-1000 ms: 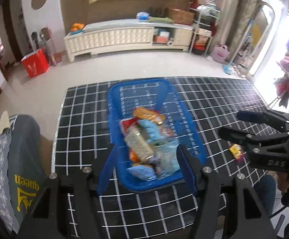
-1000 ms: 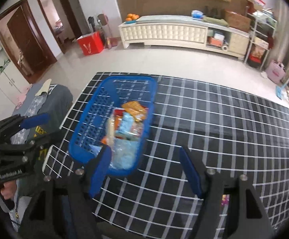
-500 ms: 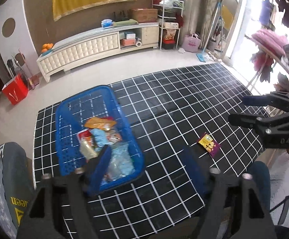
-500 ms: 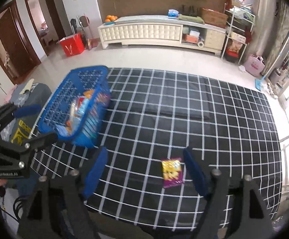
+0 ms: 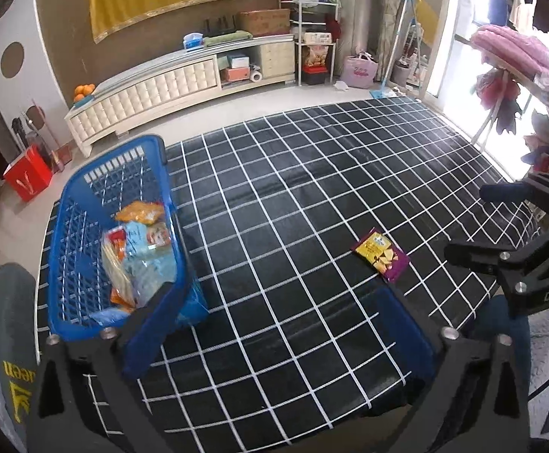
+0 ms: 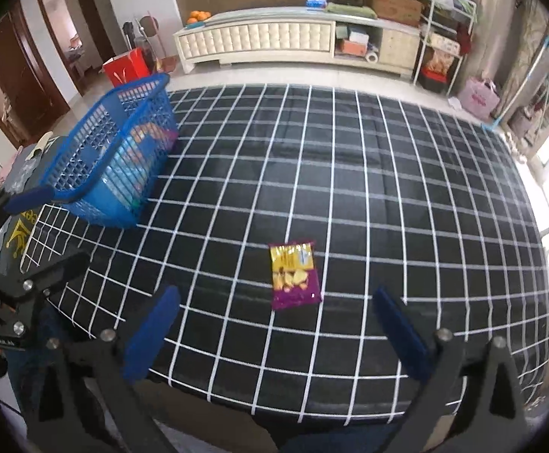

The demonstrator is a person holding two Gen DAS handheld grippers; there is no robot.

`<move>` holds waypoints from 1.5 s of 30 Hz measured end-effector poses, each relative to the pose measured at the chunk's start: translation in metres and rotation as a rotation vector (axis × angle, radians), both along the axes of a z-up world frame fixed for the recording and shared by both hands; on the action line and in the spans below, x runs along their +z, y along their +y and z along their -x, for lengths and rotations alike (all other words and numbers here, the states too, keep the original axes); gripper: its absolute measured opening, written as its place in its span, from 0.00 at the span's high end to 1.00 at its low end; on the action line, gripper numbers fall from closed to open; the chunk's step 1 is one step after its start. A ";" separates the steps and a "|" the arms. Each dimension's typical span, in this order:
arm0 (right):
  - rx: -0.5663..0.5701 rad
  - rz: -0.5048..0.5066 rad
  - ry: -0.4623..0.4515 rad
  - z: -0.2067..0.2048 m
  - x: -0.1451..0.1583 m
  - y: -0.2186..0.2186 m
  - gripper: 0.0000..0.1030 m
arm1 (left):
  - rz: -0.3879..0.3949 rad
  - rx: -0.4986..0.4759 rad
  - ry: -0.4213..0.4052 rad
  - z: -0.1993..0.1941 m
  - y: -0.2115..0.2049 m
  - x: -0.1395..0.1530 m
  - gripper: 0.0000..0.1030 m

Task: Organize snacks
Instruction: 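Move the right tool to the purple-yellow chip bag on the mat, then grasp the purple-yellow chip bag with the right tool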

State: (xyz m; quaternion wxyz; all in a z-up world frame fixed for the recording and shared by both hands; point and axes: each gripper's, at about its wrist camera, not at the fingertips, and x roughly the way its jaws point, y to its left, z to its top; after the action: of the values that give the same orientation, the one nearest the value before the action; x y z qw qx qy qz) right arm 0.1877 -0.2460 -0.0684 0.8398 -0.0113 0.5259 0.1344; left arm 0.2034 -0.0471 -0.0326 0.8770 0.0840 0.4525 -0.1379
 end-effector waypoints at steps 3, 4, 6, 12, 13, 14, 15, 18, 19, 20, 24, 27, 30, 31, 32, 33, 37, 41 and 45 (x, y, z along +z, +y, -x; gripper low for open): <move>-0.014 0.016 0.006 0.002 -0.014 -0.008 0.00 | -0.011 0.034 -0.009 0.005 -0.004 -0.012 0.00; -0.020 0.016 0.008 0.003 -0.018 -0.010 0.00 | -0.018 0.043 -0.010 0.008 -0.005 -0.015 0.00; -0.030 0.024 0.005 0.004 -0.024 -0.012 0.00 | -0.026 0.064 -0.013 0.011 -0.009 -0.023 0.00; 0.021 0.067 -0.005 0.007 -0.043 -0.008 0.00 | 0.020 0.164 0.012 0.019 -0.006 -0.051 0.00; 0.026 0.069 0.006 0.006 -0.049 -0.007 0.00 | 0.034 0.174 0.024 0.019 -0.005 -0.055 0.00; 0.029 0.069 0.017 0.004 -0.053 -0.007 0.00 | 0.057 0.187 0.051 0.017 -0.004 -0.064 0.00; 0.032 0.069 0.033 0.000 -0.060 -0.006 0.00 | 0.071 0.193 0.071 0.016 -0.003 -0.069 0.00; 0.035 0.064 0.059 -0.007 -0.074 -0.006 0.00 | 0.073 0.215 0.105 0.011 -0.003 -0.090 0.00; 0.031 0.070 0.067 -0.010 -0.079 -0.006 0.00 | 0.060 0.224 0.098 0.010 -0.003 -0.094 0.00; 0.022 0.076 0.073 -0.014 -0.084 -0.006 0.00 | 0.043 0.235 0.093 0.008 -0.004 -0.098 0.00; 0.014 0.045 0.100 -0.024 -0.096 -0.007 0.00 | 0.054 0.239 0.130 -0.001 -0.007 -0.113 0.00; 0.023 0.063 0.102 -0.031 -0.104 -0.007 0.00 | 0.060 0.241 0.151 -0.006 -0.007 -0.119 0.00; 0.034 0.081 0.096 -0.037 -0.108 -0.006 0.00 | 0.053 0.241 0.175 -0.013 -0.012 -0.124 0.00; 0.039 0.082 0.094 -0.040 -0.109 -0.006 0.00 | 0.057 0.241 0.175 -0.015 -0.013 -0.125 0.00; 0.044 0.081 0.090 -0.042 -0.111 -0.005 0.00 | 0.057 0.241 0.172 -0.016 -0.014 -0.125 0.00; 0.047 0.084 0.083 -0.046 -0.110 -0.005 0.00 | 0.054 0.239 0.171 -0.017 -0.015 -0.127 0.00; 0.069 0.082 0.080 -0.055 -0.117 0.003 0.04 | 0.045 0.239 0.181 -0.026 -0.017 -0.134 0.00; 0.102 0.113 0.066 -0.054 -0.122 0.011 0.17 | 0.050 0.248 0.188 -0.028 -0.018 -0.139 0.00; 0.118 0.104 0.031 -0.049 -0.120 0.022 0.43 | 0.041 0.244 0.175 -0.027 -0.016 -0.139 0.00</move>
State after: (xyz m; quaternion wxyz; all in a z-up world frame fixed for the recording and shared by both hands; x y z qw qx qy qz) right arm 0.2369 -0.2243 -0.1889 0.8204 -0.0840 0.5436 0.1563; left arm 0.2301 -0.0632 -0.1712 0.8460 -0.0016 0.5312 -0.0464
